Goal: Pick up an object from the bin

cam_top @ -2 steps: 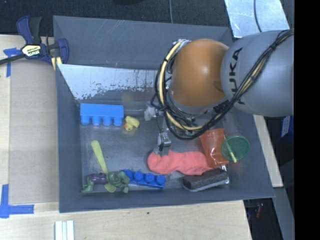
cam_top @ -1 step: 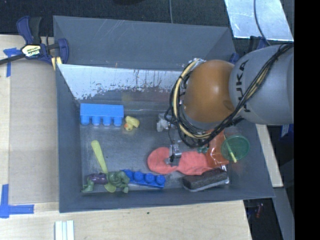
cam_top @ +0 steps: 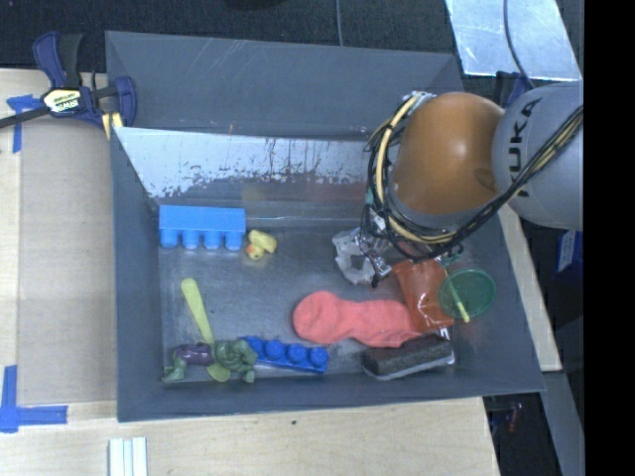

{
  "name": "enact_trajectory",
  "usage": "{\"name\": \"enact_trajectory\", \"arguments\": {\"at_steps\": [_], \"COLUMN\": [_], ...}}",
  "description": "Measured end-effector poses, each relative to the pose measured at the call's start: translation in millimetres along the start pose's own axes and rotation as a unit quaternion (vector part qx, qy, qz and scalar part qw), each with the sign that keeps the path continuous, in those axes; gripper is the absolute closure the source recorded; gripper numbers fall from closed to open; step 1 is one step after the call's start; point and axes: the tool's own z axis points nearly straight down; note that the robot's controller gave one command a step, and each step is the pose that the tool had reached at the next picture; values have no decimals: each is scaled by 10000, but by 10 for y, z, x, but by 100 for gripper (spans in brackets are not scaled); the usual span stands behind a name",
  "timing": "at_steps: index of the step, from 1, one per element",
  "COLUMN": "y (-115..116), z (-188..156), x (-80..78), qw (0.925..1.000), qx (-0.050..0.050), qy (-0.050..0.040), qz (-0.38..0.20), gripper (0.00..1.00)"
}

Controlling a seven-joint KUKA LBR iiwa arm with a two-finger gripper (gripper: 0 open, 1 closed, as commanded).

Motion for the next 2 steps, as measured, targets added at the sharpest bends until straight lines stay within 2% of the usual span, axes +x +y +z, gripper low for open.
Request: {"name": "enact_trajectory", "arguments": {"at_steps": [1, 2], "y": [7, -24], "z": [2, 31], "x": [-1, 211], "qw": [10000, 9991], "qx": [-6, -2], "qy": [2, -15], "qz": [2, 413], "gripper": [100, 100]}}
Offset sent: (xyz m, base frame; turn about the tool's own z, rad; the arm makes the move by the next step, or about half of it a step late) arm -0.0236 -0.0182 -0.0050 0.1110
